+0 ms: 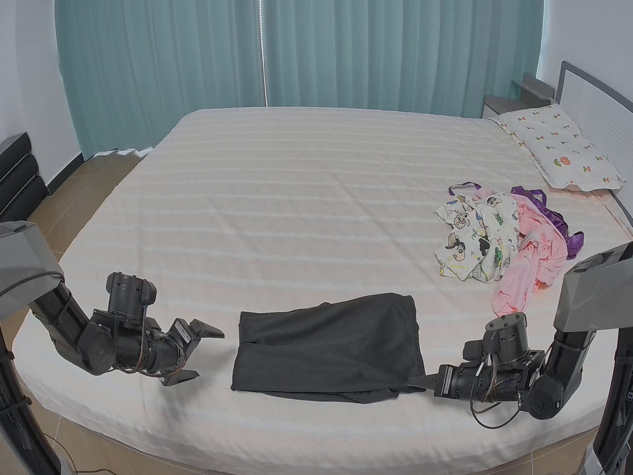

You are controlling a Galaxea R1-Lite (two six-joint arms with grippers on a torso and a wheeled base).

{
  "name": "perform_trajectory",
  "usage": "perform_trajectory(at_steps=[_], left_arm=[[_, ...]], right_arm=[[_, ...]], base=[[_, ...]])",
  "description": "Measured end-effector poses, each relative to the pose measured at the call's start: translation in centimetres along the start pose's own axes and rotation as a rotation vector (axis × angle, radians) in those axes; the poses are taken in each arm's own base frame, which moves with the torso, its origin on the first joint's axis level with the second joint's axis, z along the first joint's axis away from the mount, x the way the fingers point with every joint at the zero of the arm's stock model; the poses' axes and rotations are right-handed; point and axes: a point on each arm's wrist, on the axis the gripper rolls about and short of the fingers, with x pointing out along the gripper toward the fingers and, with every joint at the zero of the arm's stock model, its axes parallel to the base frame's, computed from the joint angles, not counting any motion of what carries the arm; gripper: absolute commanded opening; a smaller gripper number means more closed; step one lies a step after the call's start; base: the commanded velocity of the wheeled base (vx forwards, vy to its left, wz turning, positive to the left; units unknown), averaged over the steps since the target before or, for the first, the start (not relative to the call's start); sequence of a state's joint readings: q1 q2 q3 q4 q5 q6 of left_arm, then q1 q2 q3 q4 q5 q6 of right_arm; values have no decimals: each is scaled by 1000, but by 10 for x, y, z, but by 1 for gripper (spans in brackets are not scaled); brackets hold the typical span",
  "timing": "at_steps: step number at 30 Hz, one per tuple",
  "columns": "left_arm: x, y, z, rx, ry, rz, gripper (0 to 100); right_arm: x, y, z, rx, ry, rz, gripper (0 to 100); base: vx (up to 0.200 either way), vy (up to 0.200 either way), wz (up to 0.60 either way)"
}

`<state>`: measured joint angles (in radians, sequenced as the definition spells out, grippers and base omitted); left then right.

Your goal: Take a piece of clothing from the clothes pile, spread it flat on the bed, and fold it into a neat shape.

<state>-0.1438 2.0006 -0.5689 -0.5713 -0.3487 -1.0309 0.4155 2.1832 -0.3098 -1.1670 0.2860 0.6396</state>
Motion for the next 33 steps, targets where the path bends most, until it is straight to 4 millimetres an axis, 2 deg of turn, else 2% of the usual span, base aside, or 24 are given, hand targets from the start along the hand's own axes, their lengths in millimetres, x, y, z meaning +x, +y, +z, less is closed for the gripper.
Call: perform_trajectory(at_steps=[13, 22, 23, 33], left_arm=[[11, -1, -37, 338, 75, -50, 100], [23, -1, -48, 500, 99, -156, 100], [24, 0, -49, 504, 96, -166, 0], [21, 24, -62, 491, 148, -118, 0]], right_arm=[[-6, 1, -1, -1, -40, 29, 100], [-6, 0, -2, 1, -40, 29, 100], [-6, 0, -2, 1, -39, 30, 100], [-7, -1, -3, 3, -39, 29, 100]], base=[[0, 0, 0], [0, 0, 0], [0, 0, 0], [0, 0, 0]])
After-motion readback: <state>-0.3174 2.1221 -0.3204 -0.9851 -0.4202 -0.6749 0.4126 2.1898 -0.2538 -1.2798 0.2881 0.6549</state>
